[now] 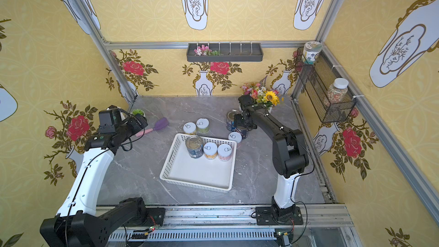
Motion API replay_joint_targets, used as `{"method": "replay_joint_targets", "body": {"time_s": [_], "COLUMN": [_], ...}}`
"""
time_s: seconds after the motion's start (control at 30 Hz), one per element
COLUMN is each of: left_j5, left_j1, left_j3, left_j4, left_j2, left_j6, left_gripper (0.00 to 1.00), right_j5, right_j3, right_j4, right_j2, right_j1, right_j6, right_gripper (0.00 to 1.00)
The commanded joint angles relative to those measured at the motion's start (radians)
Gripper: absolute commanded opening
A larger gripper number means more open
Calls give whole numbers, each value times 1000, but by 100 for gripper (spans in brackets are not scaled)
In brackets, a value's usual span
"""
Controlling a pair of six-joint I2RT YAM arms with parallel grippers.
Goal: Put the canned food in the basket
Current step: Pick up the canned food from the center of the board.
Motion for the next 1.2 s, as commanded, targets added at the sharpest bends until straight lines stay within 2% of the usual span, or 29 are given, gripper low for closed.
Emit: {"method": "replay_joint_targets", "body": {"time_s": [0.0,0.27,0.73,0.97,1.17], "left_j5": [16,22,25,40,55], "left_j1": [1,1,1,1,1], "left_j3": [-4,-2,-7,-8,-12], "left_j4": [22,23,23,23,25], "left_j2": [6,8,10,11,10], "left_j6": [9,10,11,11,12], "left_gripper": [100,100,100,100,100], "right_j5": [44,68,80,120,58], "right_j3": [15,17,-39,-108,-172], "right_j4": [-22,-28,-34,-23,30], "right_j2": [5,-7,-196,-379,-523], "right_j1": [12,15,30,162,246], "right_j6": [-9,-5,4,4,27], "right_gripper": [77,77,76,76,76]}}
